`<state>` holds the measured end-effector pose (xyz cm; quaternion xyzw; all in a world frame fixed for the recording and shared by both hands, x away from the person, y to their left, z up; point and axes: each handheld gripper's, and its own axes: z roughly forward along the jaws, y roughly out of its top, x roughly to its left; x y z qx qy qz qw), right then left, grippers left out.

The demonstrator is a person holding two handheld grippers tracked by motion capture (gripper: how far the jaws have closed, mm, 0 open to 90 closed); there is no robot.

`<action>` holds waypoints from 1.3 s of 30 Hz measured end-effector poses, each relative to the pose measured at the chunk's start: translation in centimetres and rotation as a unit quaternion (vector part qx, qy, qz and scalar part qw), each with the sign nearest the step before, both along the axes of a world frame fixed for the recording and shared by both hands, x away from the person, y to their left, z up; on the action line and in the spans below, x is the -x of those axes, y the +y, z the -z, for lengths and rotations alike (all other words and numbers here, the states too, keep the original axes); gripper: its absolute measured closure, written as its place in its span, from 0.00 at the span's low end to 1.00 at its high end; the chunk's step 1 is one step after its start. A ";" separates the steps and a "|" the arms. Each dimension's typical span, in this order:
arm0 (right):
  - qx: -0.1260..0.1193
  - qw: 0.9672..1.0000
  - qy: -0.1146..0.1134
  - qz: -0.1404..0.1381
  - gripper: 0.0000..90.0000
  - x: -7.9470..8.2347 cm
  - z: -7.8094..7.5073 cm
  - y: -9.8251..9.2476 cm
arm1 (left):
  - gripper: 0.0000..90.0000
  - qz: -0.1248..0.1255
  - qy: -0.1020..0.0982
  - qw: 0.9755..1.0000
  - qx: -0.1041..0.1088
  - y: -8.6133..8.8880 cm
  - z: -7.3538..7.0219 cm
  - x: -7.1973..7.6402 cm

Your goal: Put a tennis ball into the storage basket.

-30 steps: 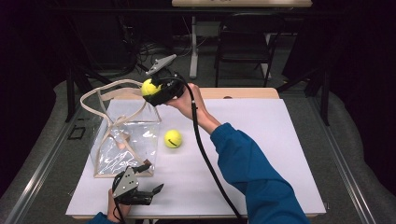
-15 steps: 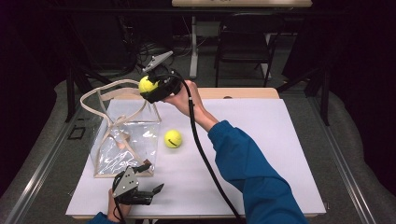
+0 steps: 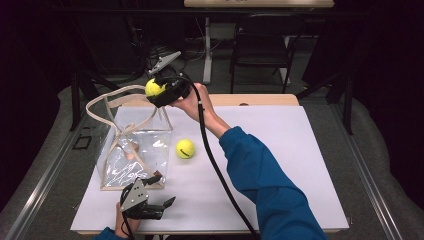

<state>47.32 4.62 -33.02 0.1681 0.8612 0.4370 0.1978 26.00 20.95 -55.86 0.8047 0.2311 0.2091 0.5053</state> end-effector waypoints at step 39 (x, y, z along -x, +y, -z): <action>-0.008 1.000 -0.003 -0.009 0.29 0.1 0.2 2.8 | 0.18 0.004 0.000 1.000 0.001 0.0 -0.1 0.0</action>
